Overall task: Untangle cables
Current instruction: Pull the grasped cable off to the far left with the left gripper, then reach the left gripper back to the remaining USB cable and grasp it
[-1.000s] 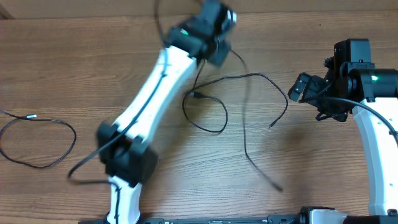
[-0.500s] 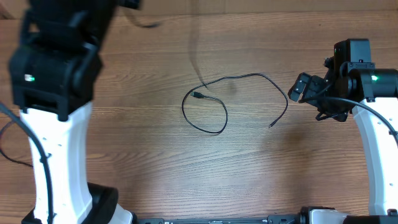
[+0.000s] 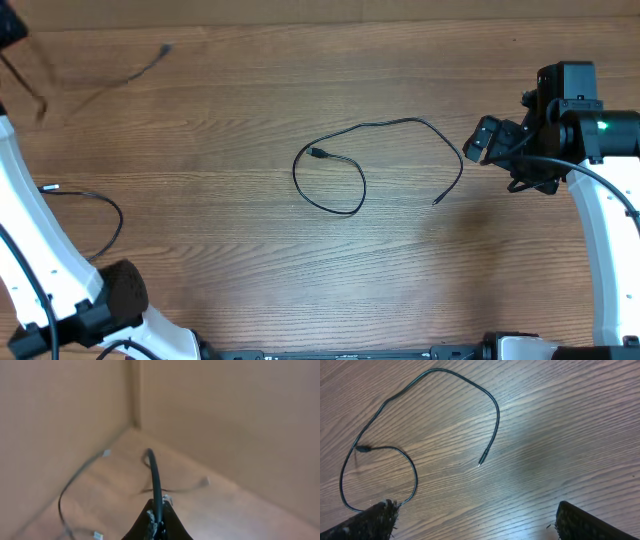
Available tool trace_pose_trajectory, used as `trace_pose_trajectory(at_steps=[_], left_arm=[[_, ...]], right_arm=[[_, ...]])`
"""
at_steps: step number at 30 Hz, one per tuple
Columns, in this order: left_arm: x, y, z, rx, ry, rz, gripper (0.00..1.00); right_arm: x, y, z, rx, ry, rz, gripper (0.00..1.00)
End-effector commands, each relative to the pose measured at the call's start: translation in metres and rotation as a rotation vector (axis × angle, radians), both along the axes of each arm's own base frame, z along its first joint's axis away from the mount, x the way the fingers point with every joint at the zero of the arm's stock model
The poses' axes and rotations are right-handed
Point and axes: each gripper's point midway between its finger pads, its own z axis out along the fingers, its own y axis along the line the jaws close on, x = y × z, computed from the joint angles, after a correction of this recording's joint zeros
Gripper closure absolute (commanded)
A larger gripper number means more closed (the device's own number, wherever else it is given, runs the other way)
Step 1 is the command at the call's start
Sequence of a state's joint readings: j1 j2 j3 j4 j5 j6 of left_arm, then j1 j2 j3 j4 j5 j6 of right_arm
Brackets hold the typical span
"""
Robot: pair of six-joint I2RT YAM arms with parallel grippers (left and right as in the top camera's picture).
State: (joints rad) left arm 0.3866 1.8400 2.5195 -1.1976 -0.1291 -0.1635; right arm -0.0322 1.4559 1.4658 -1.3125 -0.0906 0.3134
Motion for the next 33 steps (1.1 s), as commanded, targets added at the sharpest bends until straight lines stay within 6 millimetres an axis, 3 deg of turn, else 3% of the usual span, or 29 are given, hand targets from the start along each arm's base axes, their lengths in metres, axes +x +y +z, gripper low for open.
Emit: trace_pose_trajectory(at_steps=[1, 4, 5, 6, 7, 8, 12, 17, 20, 23, 26, 33], left_arm=[[0.018, 0.011, -0.064, -0.091, 0.151, 0.040, 0.96], [0.025, 0.019, -0.109, -0.129, 0.268, 0.067, 0.96], [0.026, 0.022, -0.121, -0.130, 0.301, 0.081, 0.91], [0.027, 0.027, -0.135, -0.129, 0.343, 0.098, 0.69], [0.025, 0.031, -0.148, -0.135, 0.379, 0.124, 0.15], [0.024, 0.036, -0.159, -0.151, 0.402, 0.156, 0.00], [0.022, 0.040, -0.182, -0.205, 0.447, 0.191, 0.00], [0.031, 0.025, -0.161, -0.231, 0.364, 0.120, 0.01], [0.041, -0.008, -0.139, -0.247, 0.303, -0.033, 0.00], [0.047, -0.044, -0.132, -0.225, 0.313, -0.150, 0.01], [0.049, -0.086, -0.137, -0.225, 0.363, -0.233, 0.00], [0.040, -0.207, -0.158, -0.183, 0.516, -0.497, 0.00]], right_arm=[[0.001, 0.001, 0.002, 0.005, -0.012, 0.008, 0.00], [-0.001, 0.001, 0.002, 0.005, -0.006, 0.008, 0.00], [-0.001, 0.001, 0.002, 0.005, -0.004, 0.008, 0.00], [-0.002, 0.001, 0.001, 0.005, 0.000, 0.008, 0.00], [-0.003, 0.001, 0.001, 0.005, 0.003, 0.007, 0.00], [-0.004, 0.001, 0.001, 0.005, 0.006, 0.008, 0.00], [-0.005, 0.001, 0.000, 0.005, 0.011, 0.008, 0.00], [-0.005, 0.001, 0.001, 0.005, 0.010, 0.008, 0.00], [-0.003, 0.001, 0.001, 0.005, 0.002, 0.008, 0.00], [-0.002, 0.001, 0.001, 0.005, -0.001, 0.007, 0.00], [-0.001, 0.001, 0.002, 0.005, -0.004, 0.007, 0.00], [-0.001, 0.001, 0.002, 0.005, -0.004, 0.007, 0.00]])
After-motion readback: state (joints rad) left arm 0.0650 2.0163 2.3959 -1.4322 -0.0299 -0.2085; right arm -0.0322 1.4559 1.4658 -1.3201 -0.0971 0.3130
